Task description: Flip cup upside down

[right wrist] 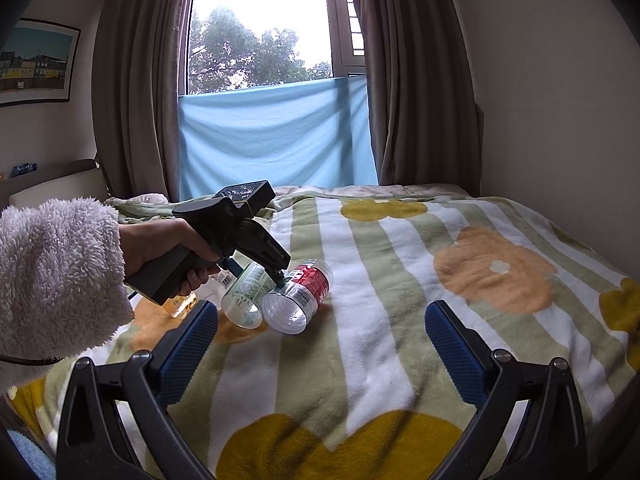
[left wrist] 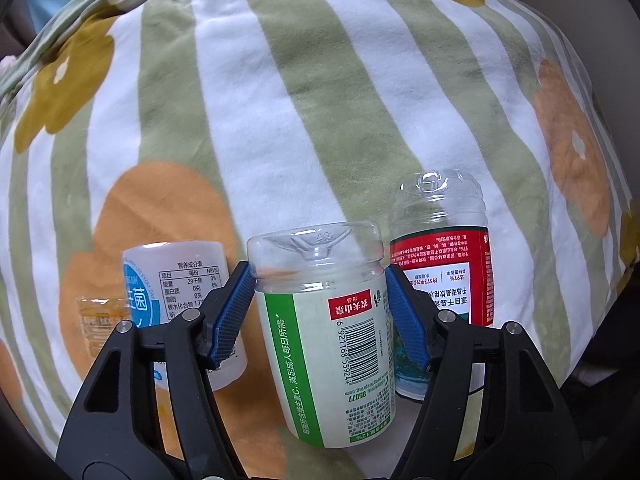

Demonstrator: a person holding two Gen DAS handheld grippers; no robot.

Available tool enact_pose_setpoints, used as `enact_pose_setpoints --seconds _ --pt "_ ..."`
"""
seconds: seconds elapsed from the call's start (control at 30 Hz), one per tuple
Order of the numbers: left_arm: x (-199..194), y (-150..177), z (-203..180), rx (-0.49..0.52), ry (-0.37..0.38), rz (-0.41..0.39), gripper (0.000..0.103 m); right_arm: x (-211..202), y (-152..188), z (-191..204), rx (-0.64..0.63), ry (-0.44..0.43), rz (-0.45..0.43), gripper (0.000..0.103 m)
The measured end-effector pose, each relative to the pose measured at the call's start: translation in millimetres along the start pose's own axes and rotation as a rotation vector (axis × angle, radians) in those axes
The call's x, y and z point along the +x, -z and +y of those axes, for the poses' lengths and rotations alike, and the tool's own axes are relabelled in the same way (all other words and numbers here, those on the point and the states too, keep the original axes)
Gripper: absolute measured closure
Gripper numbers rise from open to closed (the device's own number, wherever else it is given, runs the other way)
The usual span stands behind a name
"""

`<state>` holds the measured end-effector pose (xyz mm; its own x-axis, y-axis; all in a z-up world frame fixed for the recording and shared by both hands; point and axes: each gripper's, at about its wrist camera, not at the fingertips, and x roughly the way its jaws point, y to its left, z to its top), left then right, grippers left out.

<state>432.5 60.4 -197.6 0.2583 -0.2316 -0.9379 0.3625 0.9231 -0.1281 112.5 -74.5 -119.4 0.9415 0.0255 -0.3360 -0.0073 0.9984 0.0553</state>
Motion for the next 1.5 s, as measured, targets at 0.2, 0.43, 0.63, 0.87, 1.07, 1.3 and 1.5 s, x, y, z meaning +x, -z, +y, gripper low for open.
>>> enact_pose_setpoints --seconds 0.2,0.43,0.63,0.87,1.07,1.3,1.5 --pt "-33 23 -5 0.021 0.015 -0.038 0.040 0 3 -2 0.018 -0.014 -0.001 0.000" --pt "-94 59 -12 0.071 0.016 -0.103 0.041 -3 10 -1 0.033 -0.034 0.016 0.000" --pt "-145 103 -16 0.130 0.008 -0.121 0.041 -12 10 5 0.006 -0.030 -0.015 0.000" --pt "-147 170 8 0.107 0.045 0.016 0.041 -22 10 12 -0.025 -0.042 -0.031 0.000" --pt "-103 201 42 0.005 0.056 0.108 0.041 -23 10 18 -0.039 -0.051 -0.035 0.000" --pt "-81 194 65 -0.085 0.063 0.084 0.039 -19 13 17 -0.039 -0.045 -0.024 0.000" --pt "-75 190 68 -0.062 0.015 0.052 0.016 -15 14 19 -0.048 -0.047 -0.014 0.000"
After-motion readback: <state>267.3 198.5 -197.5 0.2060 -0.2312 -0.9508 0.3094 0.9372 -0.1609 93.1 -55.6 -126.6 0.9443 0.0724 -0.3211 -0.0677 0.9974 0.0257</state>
